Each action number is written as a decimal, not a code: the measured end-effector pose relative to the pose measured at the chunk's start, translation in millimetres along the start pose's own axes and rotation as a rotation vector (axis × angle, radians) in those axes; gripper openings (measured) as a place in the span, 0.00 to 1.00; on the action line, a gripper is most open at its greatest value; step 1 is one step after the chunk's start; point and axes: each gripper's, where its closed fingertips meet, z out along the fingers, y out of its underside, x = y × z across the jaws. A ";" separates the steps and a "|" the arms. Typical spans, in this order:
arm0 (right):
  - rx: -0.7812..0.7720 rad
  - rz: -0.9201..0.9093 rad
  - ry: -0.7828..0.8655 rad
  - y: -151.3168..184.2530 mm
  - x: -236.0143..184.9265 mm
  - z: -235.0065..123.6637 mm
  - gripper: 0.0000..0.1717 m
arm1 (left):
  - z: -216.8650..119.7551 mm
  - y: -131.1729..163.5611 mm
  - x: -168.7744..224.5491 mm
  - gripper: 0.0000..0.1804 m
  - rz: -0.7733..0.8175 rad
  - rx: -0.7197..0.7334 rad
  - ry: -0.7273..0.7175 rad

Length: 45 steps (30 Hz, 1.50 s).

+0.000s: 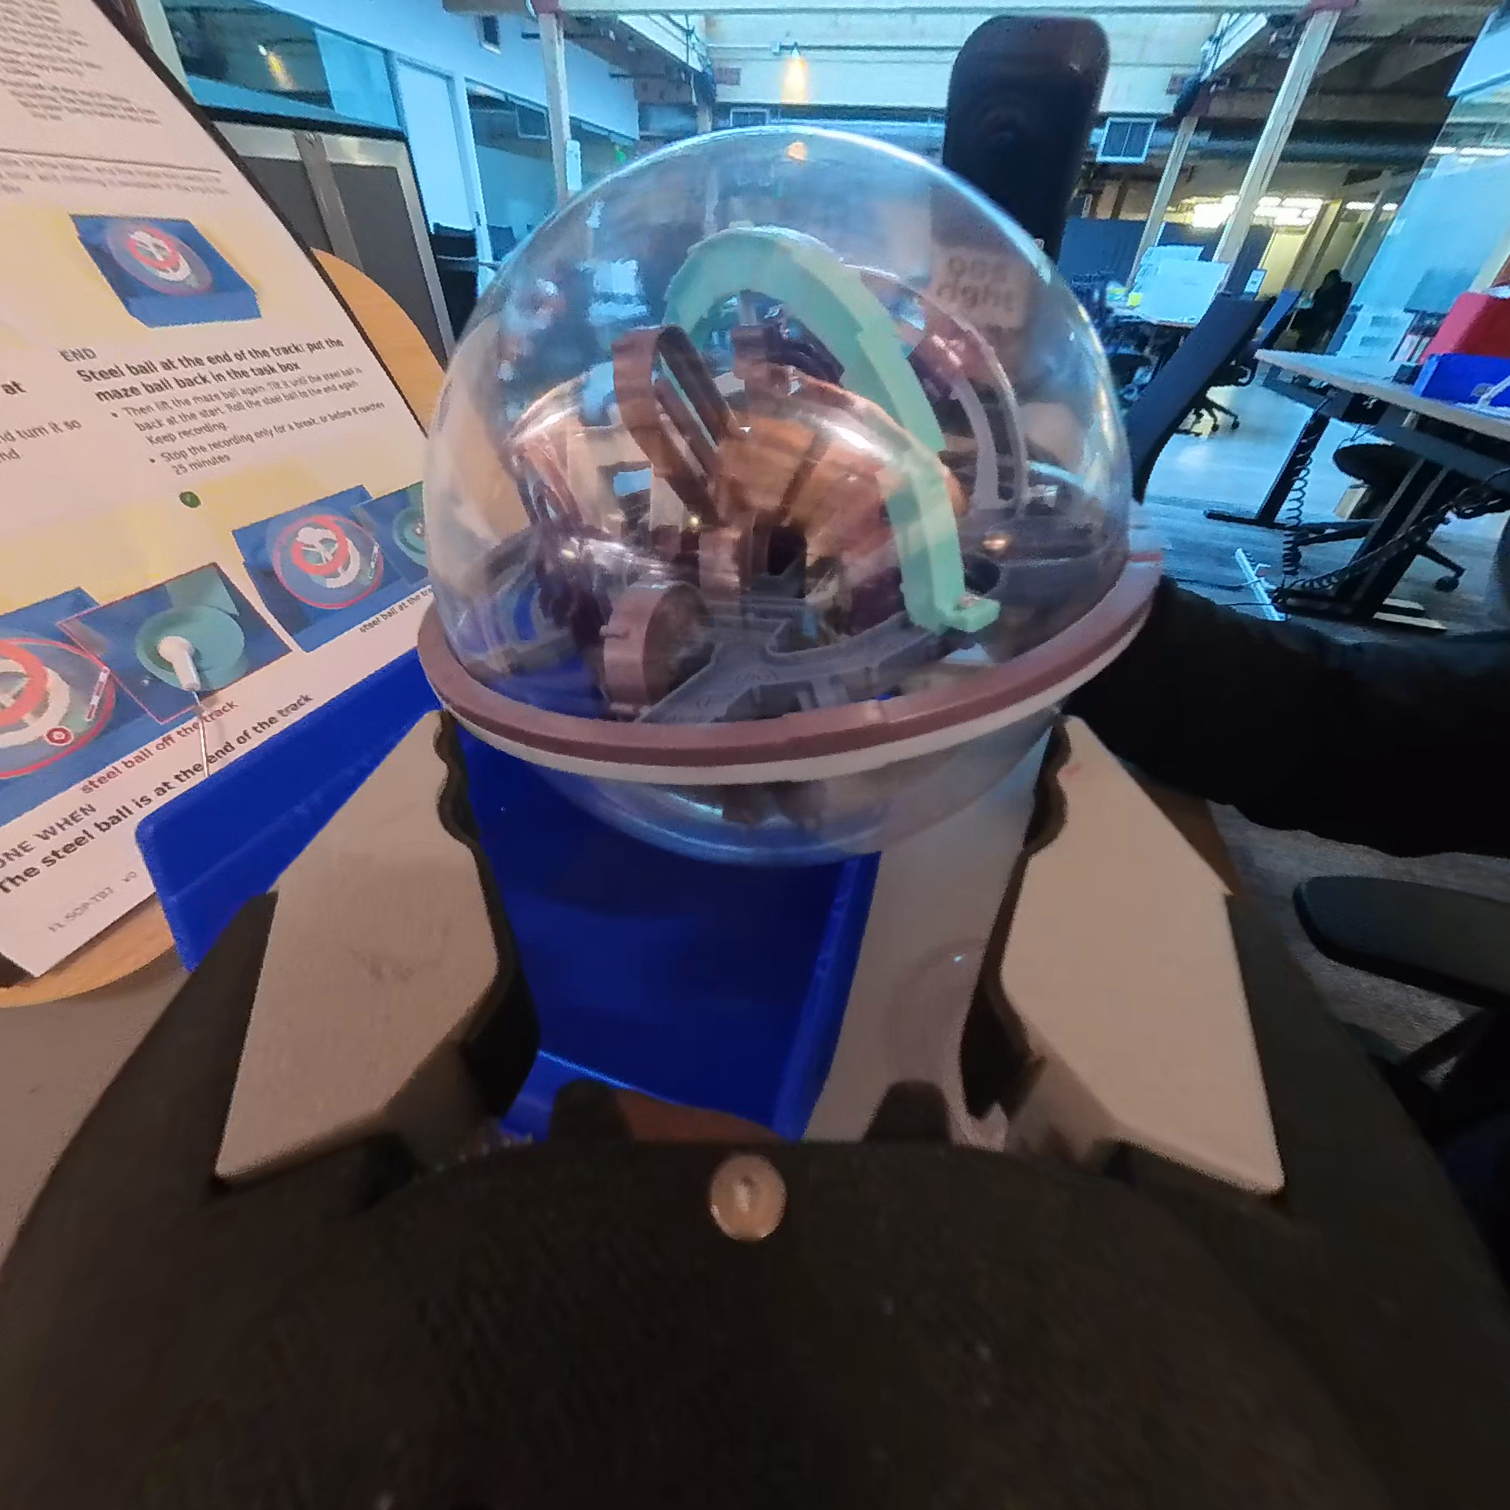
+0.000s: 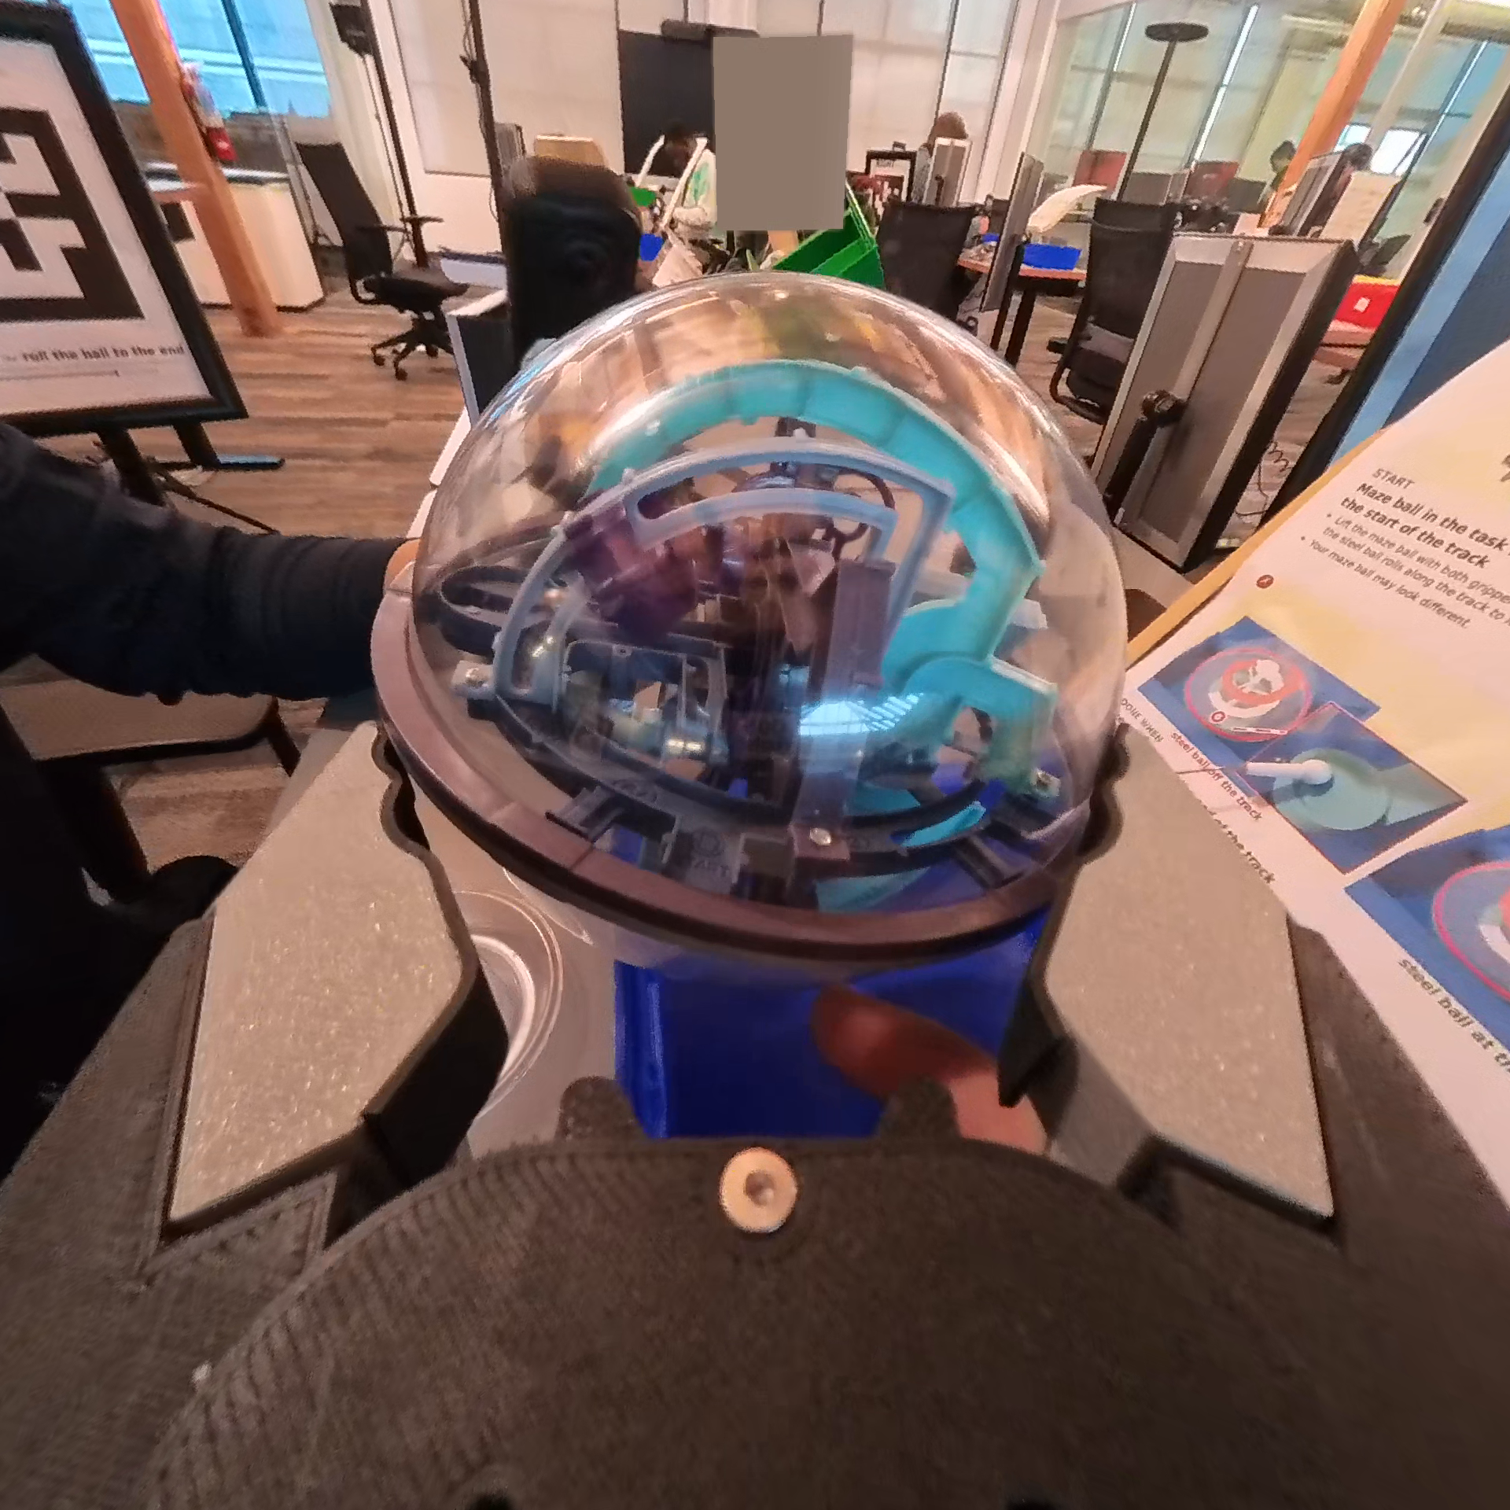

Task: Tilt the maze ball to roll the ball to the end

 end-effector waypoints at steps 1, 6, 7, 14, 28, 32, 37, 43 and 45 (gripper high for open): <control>0.002 -0.001 0.002 -1.1 -0.4 0.1 0.91 | -0.4 -0.3 0.3 0.75 0.000 0.000 0.002; 0.016 -0.028 0.013 -4.5 -1.7 -0.5 0.91 | 0.3 1.0 1.9 0.75 0.008 -0.008 0.005; 0.016 -0.032 0.013 -4.2 -1.7 -0.4 0.91 | 0.3 1.4 1.7 0.75 0.011 -0.011 0.005; 0.036 -0.048 0.006 -5.3 -3.3 1.2 0.91 | -3.6 -4.2 2.0 0.75 0.052 0.008 -0.008; 0.061 -0.074 0.002 -8.4 -4.7 -3.1 0.91 | -0.1 -4.9 5.5 0.75 0.066 0.028 -0.018; 0.053 -0.093 0.000 -6.9 -5.4 -4.7 0.91 | 1.5 -3.5 6.5 0.75 0.081 0.024 -0.024; 0.053 -0.149 -0.005 -5.9 -8.8 -9.2 0.91 | 4.4 -2.7 10.4 0.75 0.130 0.027 -0.041; 0.086 -0.225 -0.032 -11.8 -19.7 -18.3 0.91 | 8.2 -3.0 22.9 0.75 0.174 0.026 -0.086; 0.090 -0.237 -0.051 -12.5 -24.6 -20.3 0.91 | 7.8 -2.8 28.7 0.75 0.178 0.033 -0.109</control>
